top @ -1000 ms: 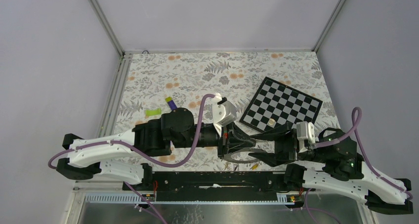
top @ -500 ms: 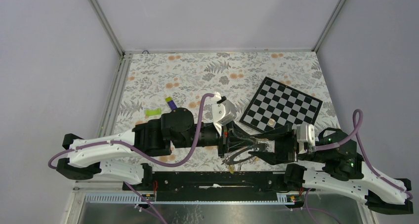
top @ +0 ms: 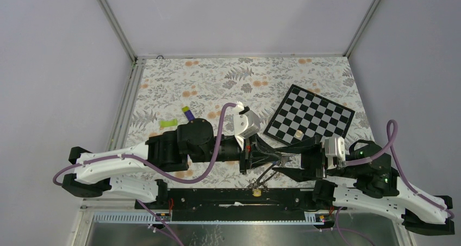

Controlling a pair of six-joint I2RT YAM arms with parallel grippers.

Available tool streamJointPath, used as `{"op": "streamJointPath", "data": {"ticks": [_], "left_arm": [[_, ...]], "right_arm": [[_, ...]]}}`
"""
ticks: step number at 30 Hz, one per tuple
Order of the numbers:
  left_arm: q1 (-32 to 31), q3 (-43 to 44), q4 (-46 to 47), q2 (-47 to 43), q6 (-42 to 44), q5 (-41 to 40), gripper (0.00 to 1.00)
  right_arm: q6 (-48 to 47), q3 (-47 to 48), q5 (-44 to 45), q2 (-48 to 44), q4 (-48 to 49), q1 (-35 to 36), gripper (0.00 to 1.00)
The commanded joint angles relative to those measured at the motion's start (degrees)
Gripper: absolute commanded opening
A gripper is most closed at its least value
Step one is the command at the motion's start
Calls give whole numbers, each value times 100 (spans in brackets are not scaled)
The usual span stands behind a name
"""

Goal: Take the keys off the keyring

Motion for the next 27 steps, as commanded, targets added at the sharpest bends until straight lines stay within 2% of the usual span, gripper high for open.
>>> {"op": "streamJointPath", "data": {"ticks": [1, 6, 11, 15, 27], "left_arm": [[10, 280, 521, -83, -64, 184, 0], [10, 283, 526, -67, -71, 210, 0], [10, 282, 526, -62, -86, 250, 0], [10, 300, 518, -60, -88, 248, 0], [10, 318, 440, -22, -32, 244, 0]], "right_arm": [[-32, 151, -143, 128, 302, 19, 57], [41, 163, -245, 167, 287, 18, 53], [161, 158, -332, 149, 334, 18, 43], [279, 156, -351, 140, 378, 18, 32], [556, 142, -336, 96, 464, 19, 29]]}}
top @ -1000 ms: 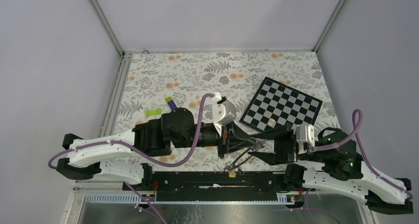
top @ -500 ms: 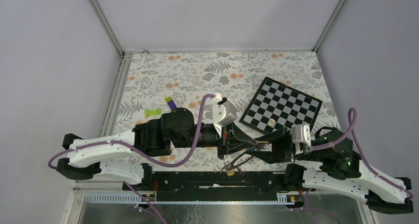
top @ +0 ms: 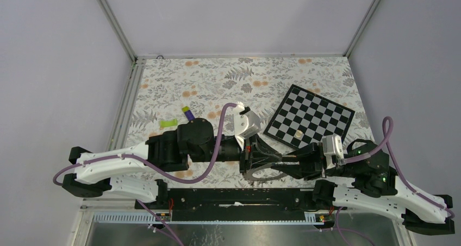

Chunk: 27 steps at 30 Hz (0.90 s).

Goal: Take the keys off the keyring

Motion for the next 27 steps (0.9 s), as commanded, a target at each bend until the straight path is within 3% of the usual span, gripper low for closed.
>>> {"op": "streamJointPath", "data": {"ticks": [1, 14, 18, 21, 27], "left_arm": [[10, 282, 447, -42, -6, 99, 0], [10, 344, 199, 141, 114, 42, 0], [10, 349, 171, 155, 114, 27, 0], [10, 315, 230, 97, 105, 4, 0], [10, 199, 426, -91, 92, 59, 0]], "right_arm": [[218, 157, 15, -22, 357, 19, 28], [803, 299, 430, 88, 264, 18, 22], [923, 460, 553, 224, 86, 18, 34], [852, 428, 221, 178, 31, 20, 53], [611, 123, -3, -231, 199, 18, 64]]}}
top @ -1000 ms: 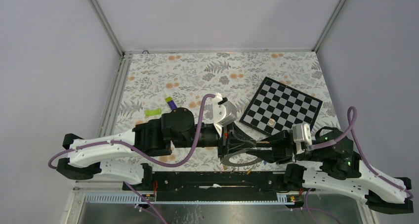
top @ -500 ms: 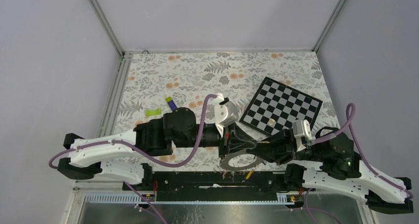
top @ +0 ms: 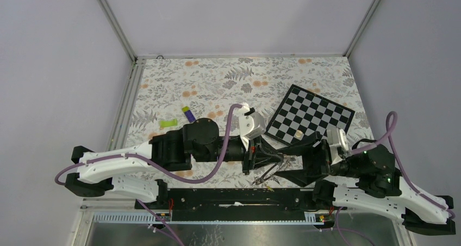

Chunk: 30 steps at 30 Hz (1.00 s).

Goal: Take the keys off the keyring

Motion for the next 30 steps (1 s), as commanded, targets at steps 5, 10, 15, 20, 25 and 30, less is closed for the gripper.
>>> {"op": "streamJointPath", "data": {"ticks": [5, 10, 15, 20, 25, 30], "left_arm": [[-1, 118, 608, -277, 9, 308, 0], [-1, 153, 632, -259, 4, 462, 0], [-1, 137, 691, -286, -8, 481, 0], [-1, 70, 787, -361, 0, 429, 0], [-1, -104, 1028, -458, -32, 173, 0], [-1, -299, 1282, -600, -91, -84, 0]], "right_arm": [[-334, -125, -347, -418, 209, 18, 65], [-363, -82, -489, -379, 99, 18, 62], [-369, -135, -340, -401, 101, 17, 61], [-368, -178, -103, -468, 171, 19, 56], [-363, -281, 6, -546, 401, 19, 45], [-523, -256, 13, -571, 456, 18, 43]]}}
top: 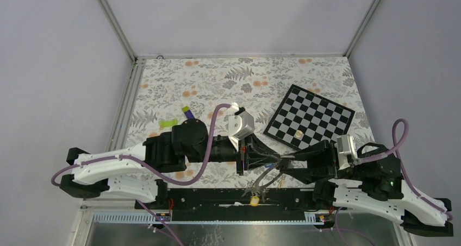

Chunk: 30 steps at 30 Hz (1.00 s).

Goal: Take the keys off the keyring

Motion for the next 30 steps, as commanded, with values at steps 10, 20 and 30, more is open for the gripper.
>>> {"op": "streamJointPath", "data": {"ticks": [10, 20, 30], "left_arm": [[1, -136, 944, -368, -88, -345, 0], [-1, -144, 967, -380, -97, -439, 0], [-1, -124, 906, -385, -88, -371, 0]], "right_arm": [[-196, 149, -124, 118, 509, 20, 46], [-158, 174, -250, 414, 750, 23, 44], [-381, 178, 110, 289, 661, 19, 55]]}}
